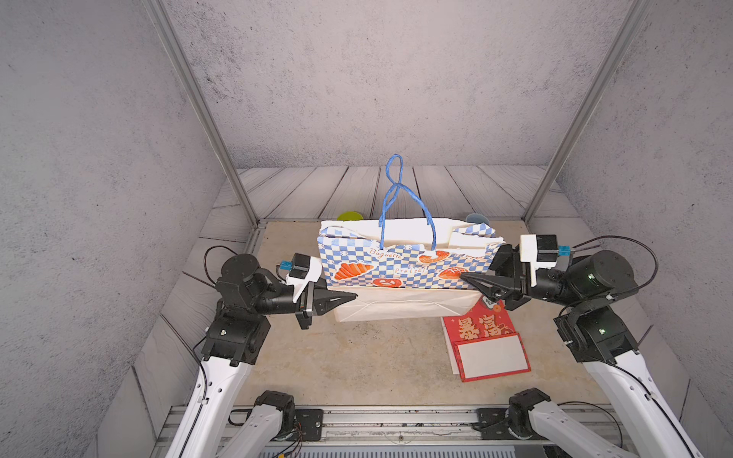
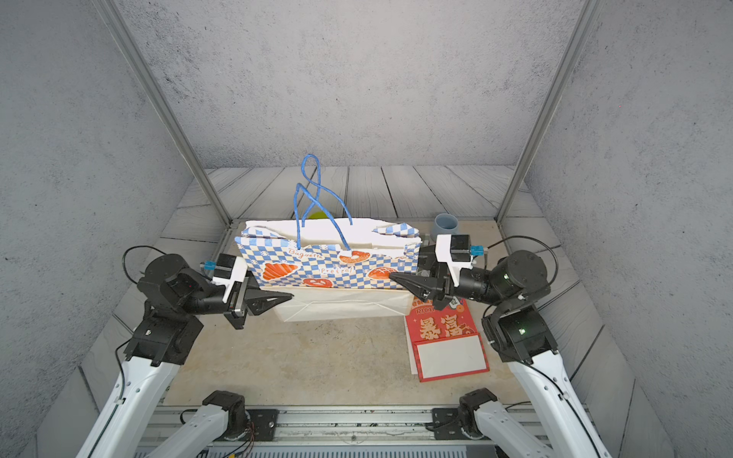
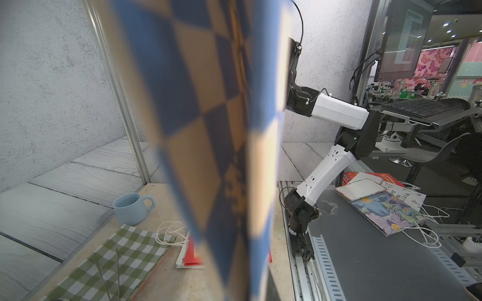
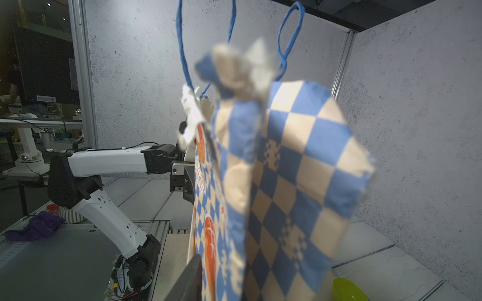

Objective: Put away the paper bag
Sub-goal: Press the paper bag at the center of the board.

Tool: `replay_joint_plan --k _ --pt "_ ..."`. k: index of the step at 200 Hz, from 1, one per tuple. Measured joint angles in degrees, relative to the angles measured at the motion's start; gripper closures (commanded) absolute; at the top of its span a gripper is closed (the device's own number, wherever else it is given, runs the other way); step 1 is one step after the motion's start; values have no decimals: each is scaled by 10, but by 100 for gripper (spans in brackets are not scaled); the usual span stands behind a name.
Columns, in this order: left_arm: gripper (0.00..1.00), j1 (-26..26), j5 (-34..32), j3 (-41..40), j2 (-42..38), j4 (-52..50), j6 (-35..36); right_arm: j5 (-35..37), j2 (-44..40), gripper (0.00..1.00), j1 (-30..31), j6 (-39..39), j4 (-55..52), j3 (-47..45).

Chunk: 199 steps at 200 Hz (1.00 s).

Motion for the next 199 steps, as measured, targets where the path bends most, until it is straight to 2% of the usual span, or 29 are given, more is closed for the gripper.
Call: replay_joint_plan --k 29,54,61,68,72,88,100,111,143,156,166,180,199 --pt "100 0 0 -3 1 -1 0 8 3 100 0 13 19 12" --pt "100 -1 0 -3 2 1 0 7 7 99 0 21 22 16" --pt "100 -1 0 -3 2 0 0 7 8 90 0 22 21 17" --pt "100 -1 0 -3 2 0 0 8 9 69 0 24 21 17" --pt "100 -1 0 -3 2 0 0 8 9 62 0 23 21 17" --pt "100 -1 0 -3 2 0 0 10 11 55 0 26 22 21" --pt "100 -1 0 -3 2 0 0 12 11 55 0 25 23 24" --pt "100 -1 0 -3 2 0 0 13 11 60 0 25 23 30" --pt "100 -2 0 -4 3 0 0 10 16 88 0 28 30 48" --pt "100 -2 0 -4 3 0 0 9 17 94 0 30 32 53" --pt "100 -2 0 -4 4 0 0 8 19 94 0 30 31 55" --pt "100 -2 0 -4 5 0 0 7 21 88 0 31 31 56" --pt "100 -2 0 -4 7 0 0 10 21 50 0 29 28 56"
